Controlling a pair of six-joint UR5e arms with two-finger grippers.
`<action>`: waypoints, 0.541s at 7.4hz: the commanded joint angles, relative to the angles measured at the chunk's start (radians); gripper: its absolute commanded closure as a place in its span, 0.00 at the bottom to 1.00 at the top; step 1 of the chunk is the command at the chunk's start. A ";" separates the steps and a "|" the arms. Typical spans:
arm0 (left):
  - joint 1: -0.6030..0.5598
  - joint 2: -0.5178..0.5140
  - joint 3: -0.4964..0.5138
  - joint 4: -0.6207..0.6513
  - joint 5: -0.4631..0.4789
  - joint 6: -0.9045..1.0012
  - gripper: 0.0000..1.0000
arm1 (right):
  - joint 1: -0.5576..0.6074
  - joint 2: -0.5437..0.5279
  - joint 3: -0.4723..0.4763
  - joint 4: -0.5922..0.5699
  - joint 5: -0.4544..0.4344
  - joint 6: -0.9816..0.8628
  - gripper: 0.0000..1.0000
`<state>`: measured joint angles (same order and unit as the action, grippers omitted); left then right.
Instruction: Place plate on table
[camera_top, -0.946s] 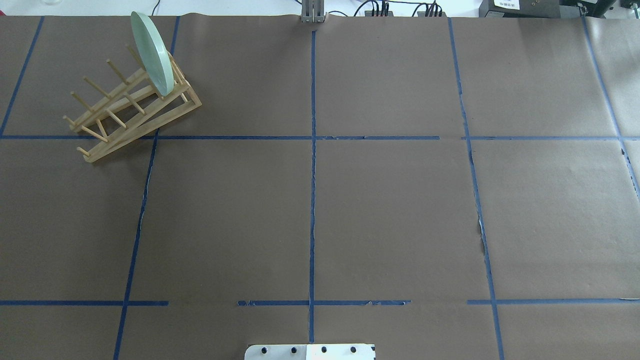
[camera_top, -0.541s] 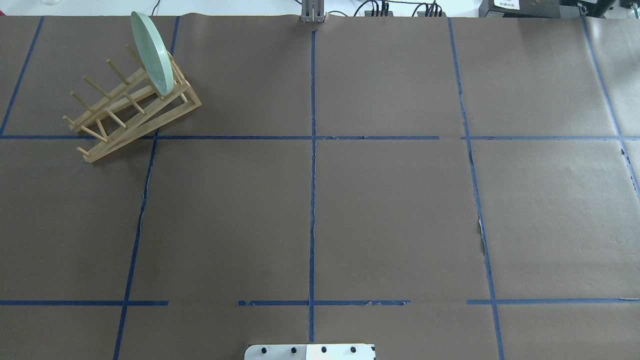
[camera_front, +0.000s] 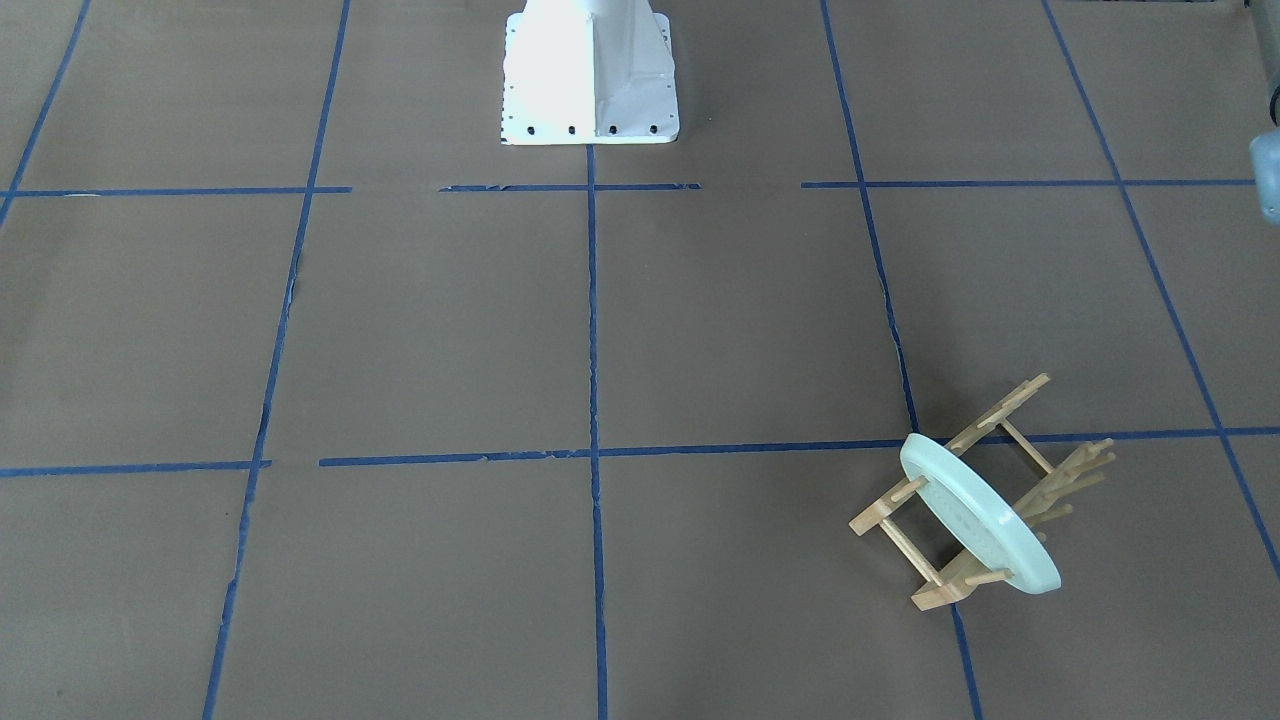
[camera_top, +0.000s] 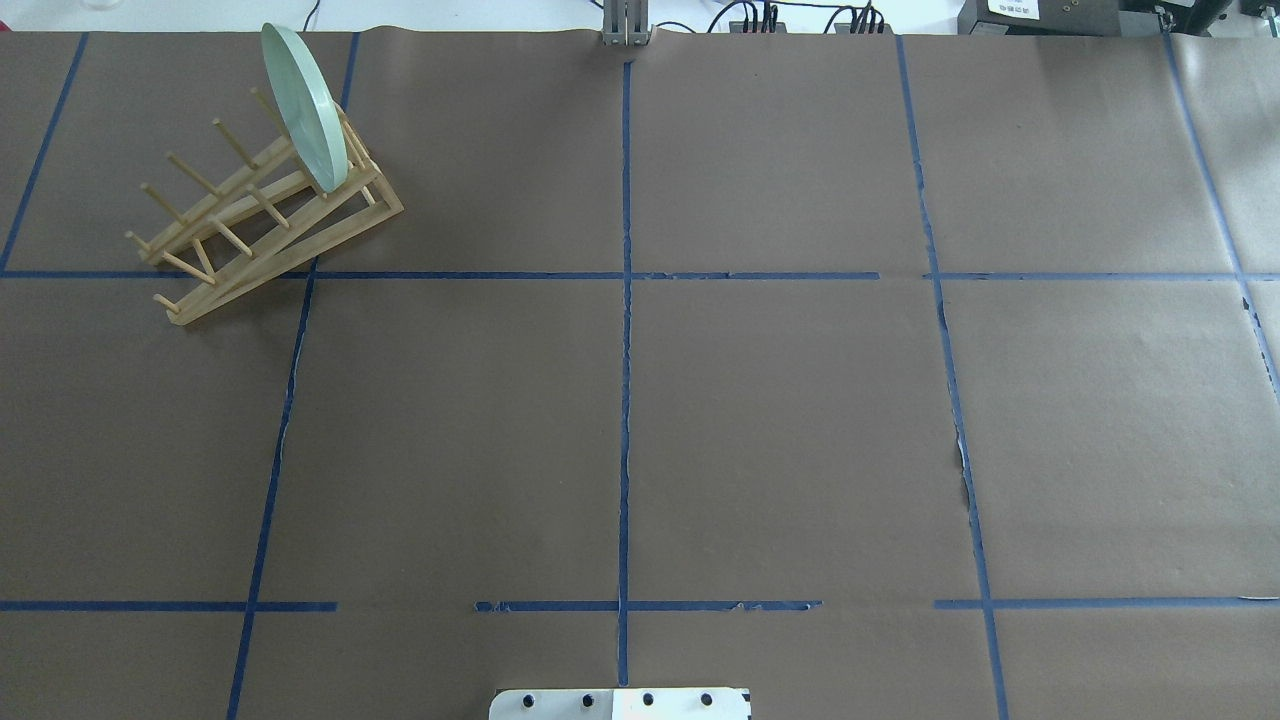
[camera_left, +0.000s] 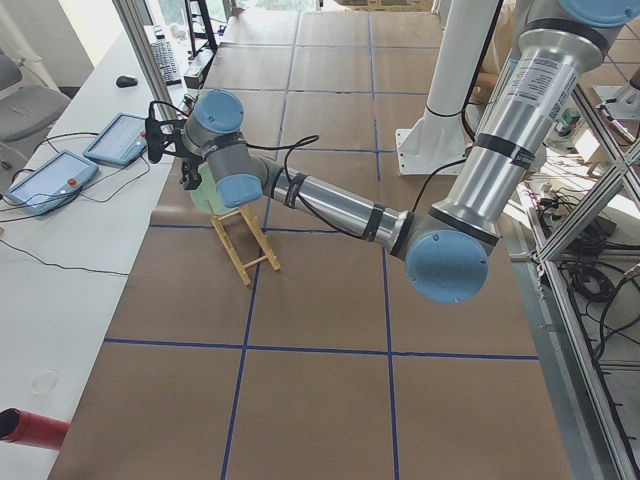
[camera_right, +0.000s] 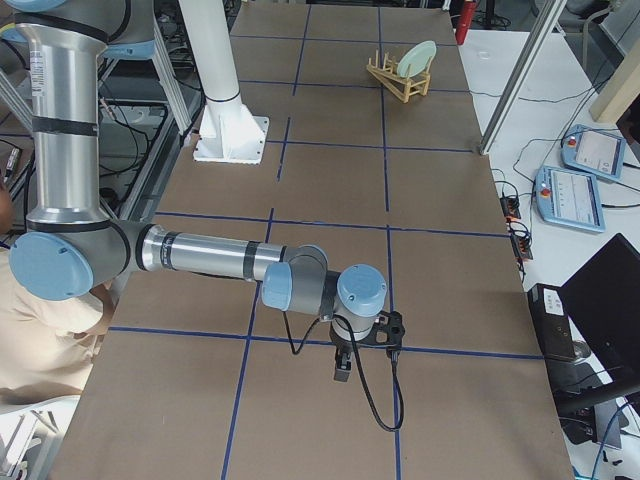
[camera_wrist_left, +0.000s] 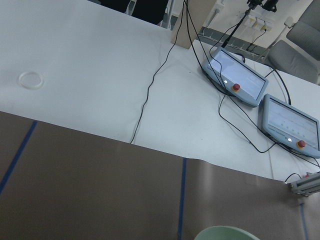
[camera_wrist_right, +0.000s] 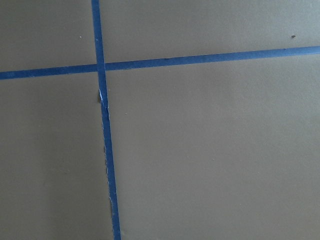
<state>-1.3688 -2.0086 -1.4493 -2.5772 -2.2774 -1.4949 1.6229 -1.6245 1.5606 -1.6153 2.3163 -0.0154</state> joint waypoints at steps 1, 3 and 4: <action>0.106 -0.041 0.116 -0.258 0.132 -0.280 0.00 | 0.000 -0.002 0.001 0.000 0.000 0.000 0.00; 0.221 -0.067 0.203 -0.383 0.330 -0.517 0.09 | 0.000 0.000 -0.001 0.000 0.000 0.000 0.00; 0.243 -0.081 0.228 -0.385 0.344 -0.539 0.11 | 0.000 0.000 -0.001 0.000 0.000 0.000 0.00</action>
<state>-1.1698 -2.0700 -1.2627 -2.9325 -1.9883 -1.9624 1.6230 -1.6247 1.5603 -1.6153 2.3163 -0.0153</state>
